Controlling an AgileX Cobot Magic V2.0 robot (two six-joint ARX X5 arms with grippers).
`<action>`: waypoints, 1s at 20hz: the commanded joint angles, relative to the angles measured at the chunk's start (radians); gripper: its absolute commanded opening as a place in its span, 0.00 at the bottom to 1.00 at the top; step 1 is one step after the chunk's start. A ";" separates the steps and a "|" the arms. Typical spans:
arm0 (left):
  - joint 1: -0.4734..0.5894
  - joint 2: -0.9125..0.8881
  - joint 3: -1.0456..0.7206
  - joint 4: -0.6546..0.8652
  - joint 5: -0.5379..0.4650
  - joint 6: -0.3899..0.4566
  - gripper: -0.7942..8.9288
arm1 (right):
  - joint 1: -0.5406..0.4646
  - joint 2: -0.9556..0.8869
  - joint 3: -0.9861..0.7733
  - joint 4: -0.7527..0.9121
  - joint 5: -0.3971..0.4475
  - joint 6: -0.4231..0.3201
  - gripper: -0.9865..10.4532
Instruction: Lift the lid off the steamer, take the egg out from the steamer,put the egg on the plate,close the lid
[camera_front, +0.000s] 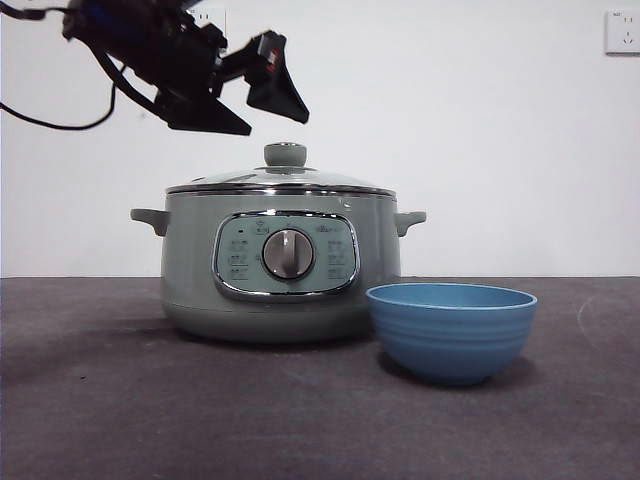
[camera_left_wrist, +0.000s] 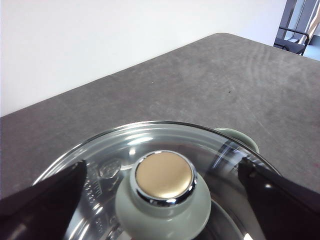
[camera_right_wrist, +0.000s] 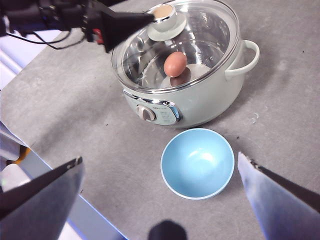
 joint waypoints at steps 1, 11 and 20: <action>-0.013 0.019 0.006 0.026 -0.003 0.011 0.70 | 0.002 0.002 0.002 -0.002 0.003 0.000 0.61; -0.018 0.092 0.006 0.068 -0.028 0.007 0.69 | 0.002 0.001 0.002 -0.011 0.002 0.000 0.61; -0.037 0.095 0.006 0.043 -0.035 0.007 0.36 | 0.002 0.001 0.002 -0.050 0.002 0.000 0.61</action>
